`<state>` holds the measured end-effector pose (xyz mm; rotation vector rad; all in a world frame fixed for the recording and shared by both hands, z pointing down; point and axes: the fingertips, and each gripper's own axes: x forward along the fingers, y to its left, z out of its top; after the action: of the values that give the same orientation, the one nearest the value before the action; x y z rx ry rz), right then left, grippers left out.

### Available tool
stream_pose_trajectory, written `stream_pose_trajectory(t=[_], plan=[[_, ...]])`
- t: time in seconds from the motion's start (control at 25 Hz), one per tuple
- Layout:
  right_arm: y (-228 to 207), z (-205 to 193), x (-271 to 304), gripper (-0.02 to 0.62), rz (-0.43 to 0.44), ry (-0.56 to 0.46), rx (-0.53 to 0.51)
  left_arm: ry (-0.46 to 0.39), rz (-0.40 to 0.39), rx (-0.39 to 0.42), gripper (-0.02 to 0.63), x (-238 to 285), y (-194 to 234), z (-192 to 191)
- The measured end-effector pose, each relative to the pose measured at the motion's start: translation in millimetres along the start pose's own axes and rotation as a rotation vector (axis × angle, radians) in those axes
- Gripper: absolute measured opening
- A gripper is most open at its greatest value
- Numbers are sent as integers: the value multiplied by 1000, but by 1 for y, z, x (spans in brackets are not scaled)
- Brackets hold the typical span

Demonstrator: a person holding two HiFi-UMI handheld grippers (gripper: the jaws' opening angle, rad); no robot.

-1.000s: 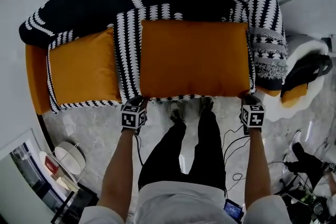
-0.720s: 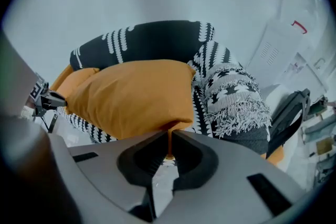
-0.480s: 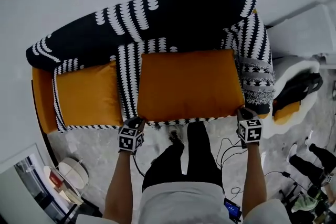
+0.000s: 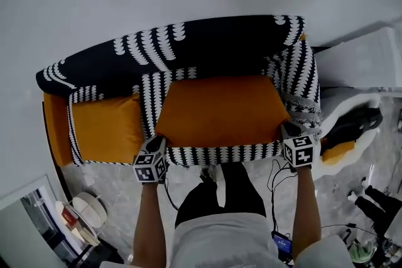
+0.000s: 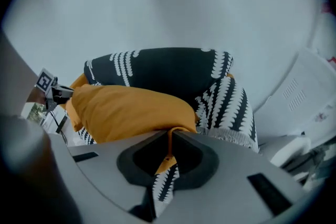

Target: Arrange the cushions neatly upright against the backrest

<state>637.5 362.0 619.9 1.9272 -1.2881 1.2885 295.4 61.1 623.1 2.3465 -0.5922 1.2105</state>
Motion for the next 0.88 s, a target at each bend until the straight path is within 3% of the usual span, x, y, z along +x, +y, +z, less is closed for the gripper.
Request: stream_pose_trajectory(t=[0.4, 0.56, 0.88], plan=[[-42, 93, 31, 31, 41, -78, 1, -207, 93, -121, 86, 28, 8, 106], [-59, 121, 48, 31, 39, -114, -14, -290, 85, -138, 87, 47, 10, 143], [-75, 171, 81, 29, 36, -128, -22, -359, 105, -154, 87, 85, 27, 193]])
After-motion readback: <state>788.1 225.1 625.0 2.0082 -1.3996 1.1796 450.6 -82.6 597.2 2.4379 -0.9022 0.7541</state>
